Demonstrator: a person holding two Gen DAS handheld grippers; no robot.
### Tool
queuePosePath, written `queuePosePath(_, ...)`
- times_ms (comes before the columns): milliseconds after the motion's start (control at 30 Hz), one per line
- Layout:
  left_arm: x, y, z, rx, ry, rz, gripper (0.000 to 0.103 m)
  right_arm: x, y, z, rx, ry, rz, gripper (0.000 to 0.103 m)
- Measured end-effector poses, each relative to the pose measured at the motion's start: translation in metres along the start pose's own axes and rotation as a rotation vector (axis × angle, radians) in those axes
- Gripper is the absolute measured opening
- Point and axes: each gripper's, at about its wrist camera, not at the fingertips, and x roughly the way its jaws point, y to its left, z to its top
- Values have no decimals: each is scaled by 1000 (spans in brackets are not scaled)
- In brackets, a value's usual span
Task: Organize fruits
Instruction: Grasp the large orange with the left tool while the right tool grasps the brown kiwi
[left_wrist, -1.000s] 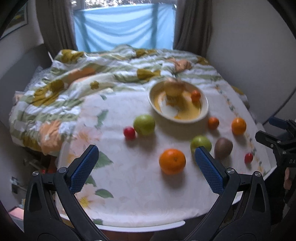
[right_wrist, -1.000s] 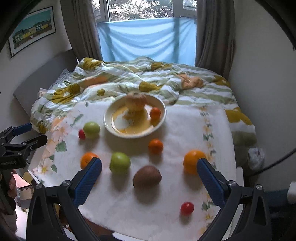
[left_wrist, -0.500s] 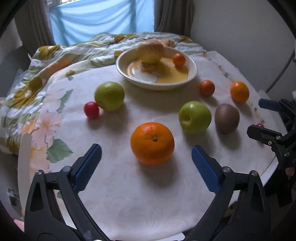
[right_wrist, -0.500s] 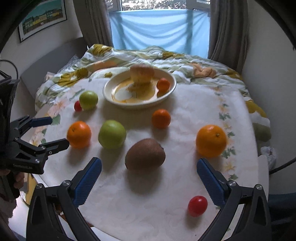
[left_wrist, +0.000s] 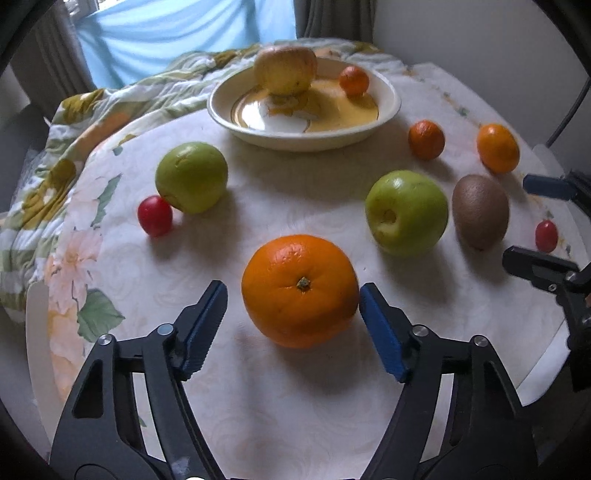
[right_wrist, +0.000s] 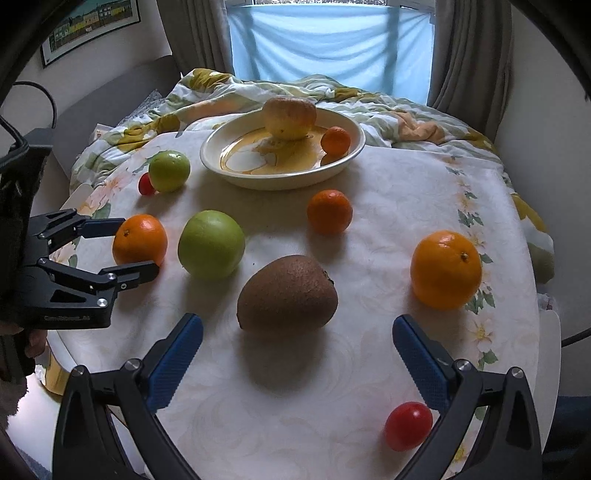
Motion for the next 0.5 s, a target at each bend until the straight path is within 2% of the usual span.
queuePosePath(67, 1, 1, -1, -8, 9, -38, 67, 2, 0, 1, 2, 4, 7, 102)
queuePosePath(233, 0, -4, -1, 22, 10, -18, 66, 5, 0, 2, 1, 14, 10, 102)
queuePosePath(500, -2, 1, -3, -6, 14, -30, 66, 14, 2, 7, -30, 37, 12, 97)
